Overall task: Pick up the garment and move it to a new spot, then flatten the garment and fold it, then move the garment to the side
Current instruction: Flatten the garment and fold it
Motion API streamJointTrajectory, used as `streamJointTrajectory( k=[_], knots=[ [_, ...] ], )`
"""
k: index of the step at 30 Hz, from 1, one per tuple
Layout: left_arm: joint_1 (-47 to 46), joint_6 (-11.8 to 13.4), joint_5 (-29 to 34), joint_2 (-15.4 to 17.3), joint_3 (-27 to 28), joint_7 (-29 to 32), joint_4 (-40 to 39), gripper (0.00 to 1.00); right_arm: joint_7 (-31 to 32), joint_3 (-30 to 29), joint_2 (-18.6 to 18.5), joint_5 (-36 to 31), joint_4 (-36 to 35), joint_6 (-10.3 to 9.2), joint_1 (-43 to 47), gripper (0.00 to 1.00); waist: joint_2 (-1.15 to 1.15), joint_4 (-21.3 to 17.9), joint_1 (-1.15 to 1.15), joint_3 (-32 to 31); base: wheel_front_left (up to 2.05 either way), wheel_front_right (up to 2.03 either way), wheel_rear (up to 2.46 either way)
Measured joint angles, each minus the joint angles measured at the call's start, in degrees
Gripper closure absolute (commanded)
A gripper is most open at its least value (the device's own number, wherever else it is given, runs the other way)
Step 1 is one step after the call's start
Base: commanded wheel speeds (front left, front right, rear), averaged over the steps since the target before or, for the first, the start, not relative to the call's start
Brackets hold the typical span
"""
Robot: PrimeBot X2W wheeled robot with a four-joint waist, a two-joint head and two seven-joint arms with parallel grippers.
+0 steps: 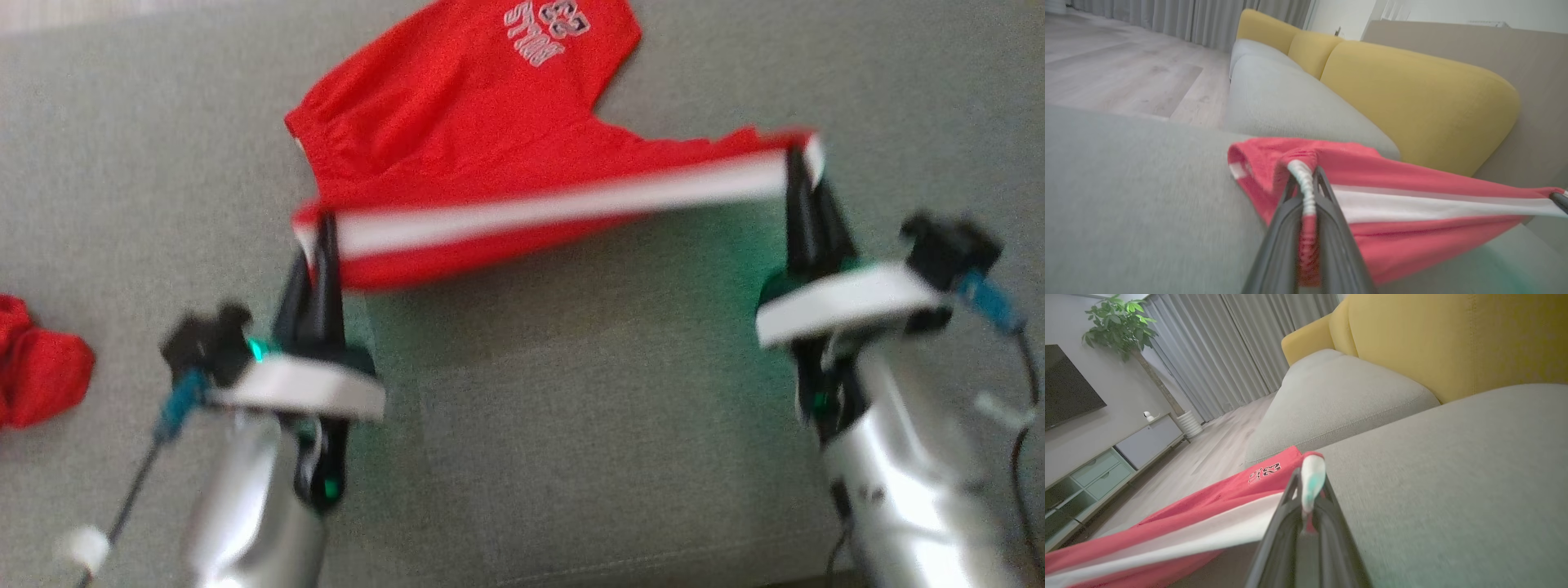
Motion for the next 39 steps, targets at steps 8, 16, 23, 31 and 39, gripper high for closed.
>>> streamJointTrajectory(
  k=[8,16,23,31,39],
  knots=[
    [14.73,0.0,-0.07,-0.78,0.03,0.02,-2.11,1.0,0.0,0.96,1.21,2.6,-2.6,0.0,14.76,1.0,0.0,-1.31,0.0,-6.8,0.0,0.0,0.0],
    [27.28,0.01,-3.96,-0.75,-2.55,0.1,-4.77,1.0,0.08,1.49,1.8,5.48,-5.61,0.0,26.2,1.0,0.0,-1.85,-0.01,-12.0,0.0,0.0,0.0],
    [22.76,0.03,-4.53,-0.56,-3.65,0.09,-8.57,1.0,0.09,0.63,1.04,6.04,-7.28,0.0,20.76,1.0,0.0,-0.63,0.02,-9.02,0.0,0.0,0.0],
    [9.96,0.05,-5.56,-0.57,-6.44,0.08,-9.57,1.0,1.62,-0.47,-0.52,5.64,-3.81,0.0,3.88,1.0,0.0,2.78,0.03,-4.32,0.0,0.0,0.0],
    [-1.62,0.05,-9.78,-0.68,-8.09,0.07,-5.56,1.0,3.38,1.15,-2.07,0.16,7.76,0.0,-13.32,1.0,0.0,7.36,0.03,2.68,0.0,0.0,0.0]
  ],
)
